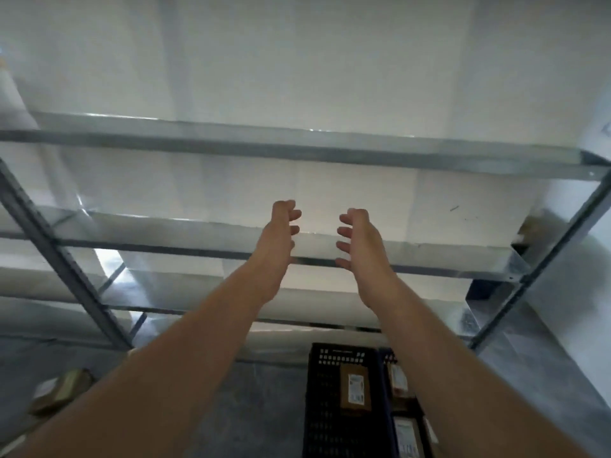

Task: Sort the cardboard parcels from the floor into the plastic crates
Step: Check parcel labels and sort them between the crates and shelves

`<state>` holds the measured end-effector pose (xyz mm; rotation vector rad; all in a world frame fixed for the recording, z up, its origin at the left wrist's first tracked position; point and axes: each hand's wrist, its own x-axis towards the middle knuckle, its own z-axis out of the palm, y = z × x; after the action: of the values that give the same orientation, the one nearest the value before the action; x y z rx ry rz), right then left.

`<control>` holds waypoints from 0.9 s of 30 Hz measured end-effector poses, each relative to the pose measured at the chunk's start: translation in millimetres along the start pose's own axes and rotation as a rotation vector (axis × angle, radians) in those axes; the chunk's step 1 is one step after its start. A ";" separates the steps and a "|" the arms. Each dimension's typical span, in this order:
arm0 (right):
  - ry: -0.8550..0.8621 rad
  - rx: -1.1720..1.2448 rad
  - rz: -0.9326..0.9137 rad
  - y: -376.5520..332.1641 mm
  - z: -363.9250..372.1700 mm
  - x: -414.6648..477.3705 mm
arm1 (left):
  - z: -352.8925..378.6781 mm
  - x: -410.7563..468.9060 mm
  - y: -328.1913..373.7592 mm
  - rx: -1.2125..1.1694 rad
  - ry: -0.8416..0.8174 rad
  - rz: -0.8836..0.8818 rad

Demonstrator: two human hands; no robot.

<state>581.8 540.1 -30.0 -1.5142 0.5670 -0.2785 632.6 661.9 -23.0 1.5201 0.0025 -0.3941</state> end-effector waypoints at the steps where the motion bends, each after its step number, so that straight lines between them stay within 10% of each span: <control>1: -0.020 0.000 -0.040 -19.4 7.1 -5.8 | -7.3 -9.4 17.1 -0.009 0.008 0.037; 13: -0.348 0.004 -0.282 -136.4 74.8 -42.4 | -84.1 -78.6 113.6 -0.065 0.330 0.330; 27: -0.825 -0.115 -0.210 -36.8 172.5 -66.2 | -180.0 -101.8 14.0 -0.158 0.769 0.152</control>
<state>620.8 719.7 11.1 -1.6380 -0.2358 0.2286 584.2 861.6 4.0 1.4219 0.5064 0.3217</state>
